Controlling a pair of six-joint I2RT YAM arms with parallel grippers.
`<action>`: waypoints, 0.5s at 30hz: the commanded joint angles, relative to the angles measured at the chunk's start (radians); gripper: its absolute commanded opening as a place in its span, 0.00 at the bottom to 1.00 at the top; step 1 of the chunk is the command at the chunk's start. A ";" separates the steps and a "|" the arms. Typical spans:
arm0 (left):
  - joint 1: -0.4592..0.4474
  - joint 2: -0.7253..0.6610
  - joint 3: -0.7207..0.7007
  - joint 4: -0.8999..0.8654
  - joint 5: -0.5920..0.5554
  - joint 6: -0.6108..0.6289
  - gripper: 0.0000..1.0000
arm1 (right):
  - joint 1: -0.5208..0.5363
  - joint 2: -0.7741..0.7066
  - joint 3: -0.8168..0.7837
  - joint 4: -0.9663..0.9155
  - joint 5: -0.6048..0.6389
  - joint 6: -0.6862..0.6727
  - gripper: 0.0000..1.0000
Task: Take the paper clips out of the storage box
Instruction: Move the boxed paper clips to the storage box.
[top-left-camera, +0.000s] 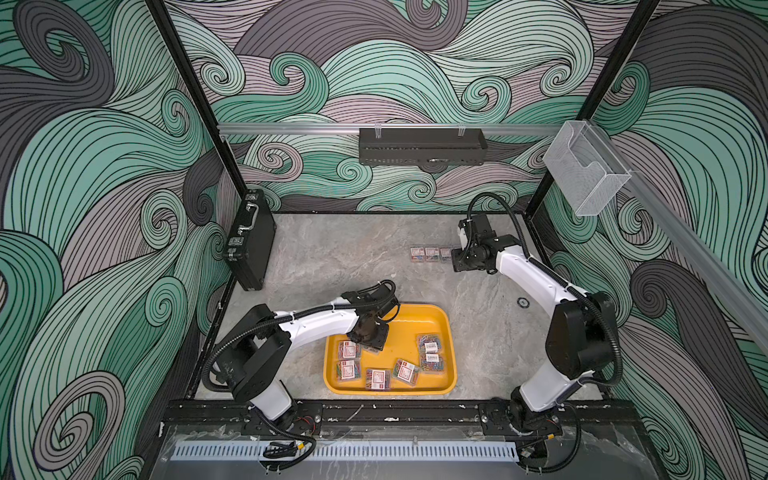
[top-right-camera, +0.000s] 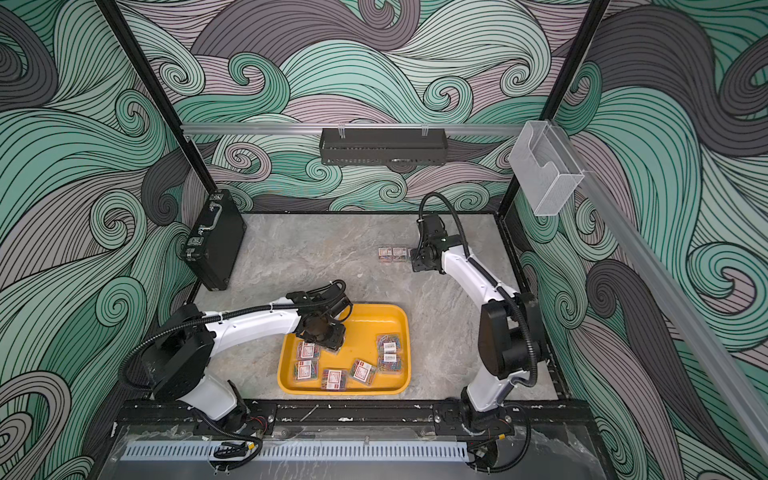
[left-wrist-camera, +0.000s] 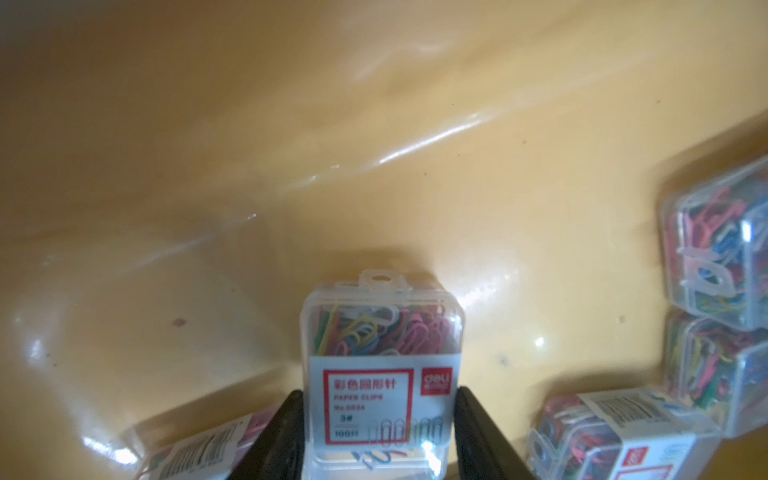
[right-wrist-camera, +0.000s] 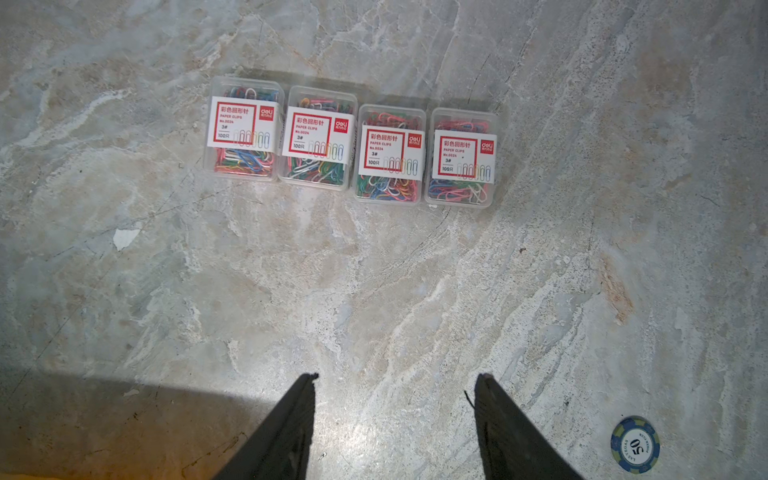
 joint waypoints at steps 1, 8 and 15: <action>0.008 0.040 0.028 0.014 0.019 -0.045 0.50 | 0.006 -0.024 0.011 -0.022 0.019 -0.001 0.62; 0.010 0.092 0.045 0.081 0.000 -0.205 0.46 | 0.006 -0.034 0.008 -0.025 0.018 -0.002 0.62; 0.009 0.087 0.034 0.158 0.021 -0.291 0.57 | 0.009 -0.051 0.001 -0.037 0.012 -0.005 0.62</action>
